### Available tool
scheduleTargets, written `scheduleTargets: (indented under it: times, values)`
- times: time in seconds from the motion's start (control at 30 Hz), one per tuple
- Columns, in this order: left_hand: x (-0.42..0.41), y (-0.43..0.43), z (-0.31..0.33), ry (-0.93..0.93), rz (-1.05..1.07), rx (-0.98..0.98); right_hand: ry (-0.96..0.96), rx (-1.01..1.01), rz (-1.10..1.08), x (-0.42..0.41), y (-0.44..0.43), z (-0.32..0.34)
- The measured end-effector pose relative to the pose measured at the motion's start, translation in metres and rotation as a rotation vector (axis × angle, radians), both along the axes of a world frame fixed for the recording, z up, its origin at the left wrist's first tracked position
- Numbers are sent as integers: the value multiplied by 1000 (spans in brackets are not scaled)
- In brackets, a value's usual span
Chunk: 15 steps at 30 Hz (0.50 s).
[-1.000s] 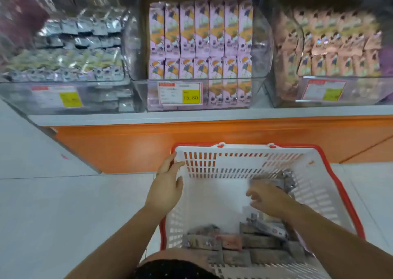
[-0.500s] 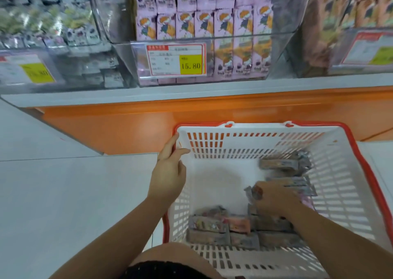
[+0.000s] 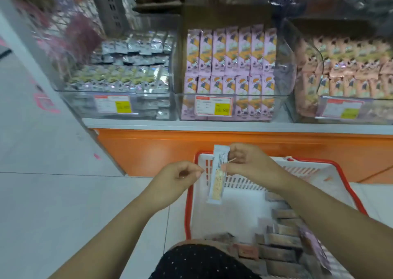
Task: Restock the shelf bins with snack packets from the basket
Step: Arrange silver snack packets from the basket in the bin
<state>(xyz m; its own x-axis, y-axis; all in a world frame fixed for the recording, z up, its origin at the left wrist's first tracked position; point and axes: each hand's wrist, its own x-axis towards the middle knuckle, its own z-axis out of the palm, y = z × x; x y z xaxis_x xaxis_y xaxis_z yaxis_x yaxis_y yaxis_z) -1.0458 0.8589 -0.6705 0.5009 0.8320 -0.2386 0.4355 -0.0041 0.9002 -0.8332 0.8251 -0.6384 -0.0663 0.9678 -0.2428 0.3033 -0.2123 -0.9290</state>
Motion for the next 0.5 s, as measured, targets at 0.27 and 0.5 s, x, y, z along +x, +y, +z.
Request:
scheduleTargets:
  times: [0.27,0.5]
  values:
    - [-57,-21,71,-254,195,-185,-162,434,297,-68,-10,74]
    - [-94,-26,84,-466,126,-377,-426,738,522,-94,-28,87]
